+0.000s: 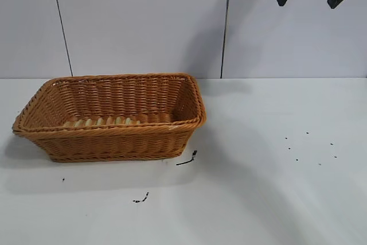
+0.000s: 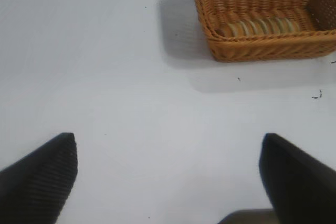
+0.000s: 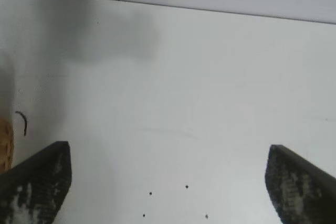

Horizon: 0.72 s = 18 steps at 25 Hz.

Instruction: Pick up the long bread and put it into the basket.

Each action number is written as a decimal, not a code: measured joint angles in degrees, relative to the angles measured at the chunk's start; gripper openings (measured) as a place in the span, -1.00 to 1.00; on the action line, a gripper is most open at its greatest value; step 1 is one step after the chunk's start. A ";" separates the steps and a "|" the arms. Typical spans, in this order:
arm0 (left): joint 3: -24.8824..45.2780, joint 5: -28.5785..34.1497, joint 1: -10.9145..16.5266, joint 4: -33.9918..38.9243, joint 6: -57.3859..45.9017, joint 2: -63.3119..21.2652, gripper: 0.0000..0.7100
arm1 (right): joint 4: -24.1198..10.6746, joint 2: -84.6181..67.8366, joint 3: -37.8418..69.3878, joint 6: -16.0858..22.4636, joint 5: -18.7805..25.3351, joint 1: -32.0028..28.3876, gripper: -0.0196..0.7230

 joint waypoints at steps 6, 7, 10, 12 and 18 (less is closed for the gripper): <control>0.00 0.00 0.00 0.00 0.00 0.00 0.95 | 0.00 -17.97 21.30 0.67 -0.05 0.00 0.91; 0.00 0.00 0.00 0.00 0.00 0.00 0.95 | 0.00 -21.36 25.09 0.67 -0.05 0.00 0.91; 0.00 0.00 0.00 0.00 0.00 0.00 0.95 | -0.26 -31.40 35.57 0.67 -0.02 0.00 0.91; 0.00 0.00 0.00 0.00 0.00 0.00 0.95 | -0.33 -37.82 42.33 0.80 -0.32 0.00 0.91; 0.00 0.00 0.00 0.00 0.00 0.00 0.95 | -0.33 -59.96 62.17 0.87 -5.64 0.00 0.91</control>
